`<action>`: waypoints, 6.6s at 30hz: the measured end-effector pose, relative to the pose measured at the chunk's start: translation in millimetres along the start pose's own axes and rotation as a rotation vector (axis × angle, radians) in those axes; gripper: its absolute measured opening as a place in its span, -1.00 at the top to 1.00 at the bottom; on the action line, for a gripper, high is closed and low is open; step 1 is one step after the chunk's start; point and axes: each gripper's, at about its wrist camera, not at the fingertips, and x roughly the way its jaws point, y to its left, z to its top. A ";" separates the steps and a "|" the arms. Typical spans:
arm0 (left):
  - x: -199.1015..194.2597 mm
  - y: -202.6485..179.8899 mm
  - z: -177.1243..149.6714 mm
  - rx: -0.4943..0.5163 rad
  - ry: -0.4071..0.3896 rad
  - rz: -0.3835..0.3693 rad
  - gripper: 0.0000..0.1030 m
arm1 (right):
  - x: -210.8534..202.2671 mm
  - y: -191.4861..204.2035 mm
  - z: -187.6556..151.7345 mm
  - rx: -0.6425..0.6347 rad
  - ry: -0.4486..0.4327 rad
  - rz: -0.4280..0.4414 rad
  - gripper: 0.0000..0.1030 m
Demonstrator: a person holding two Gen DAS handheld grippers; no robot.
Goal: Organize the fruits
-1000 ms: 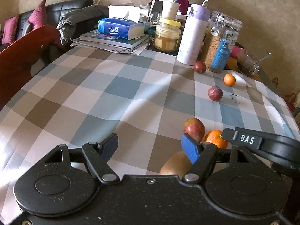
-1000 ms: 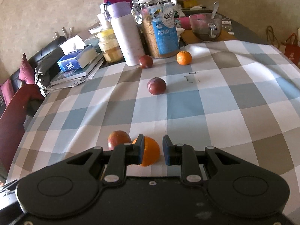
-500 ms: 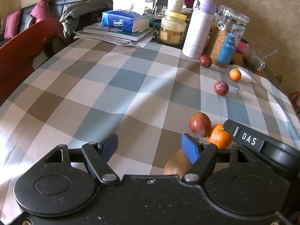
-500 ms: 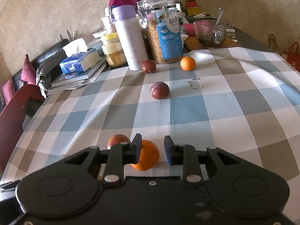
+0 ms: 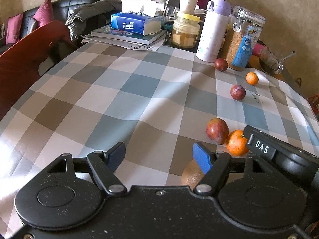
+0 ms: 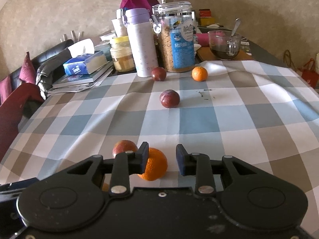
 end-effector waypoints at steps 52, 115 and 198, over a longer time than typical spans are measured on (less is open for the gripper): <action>-23.6 -37.6 -27.1 0.354 0.006 -0.228 -0.50 | -8.9 -19.5 3.1 0.066 0.006 -0.024 0.32; -10.6 7.6 -18.2 0.101 -0.080 -0.013 -0.53 | 3.1 1.0 -6.3 0.019 0.121 0.135 -0.02; -116.5 -37.8 -26.3 0.378 0.299 -0.311 -0.07 | -167.6 -49.4 -34.8 0.044 0.200 0.087 0.35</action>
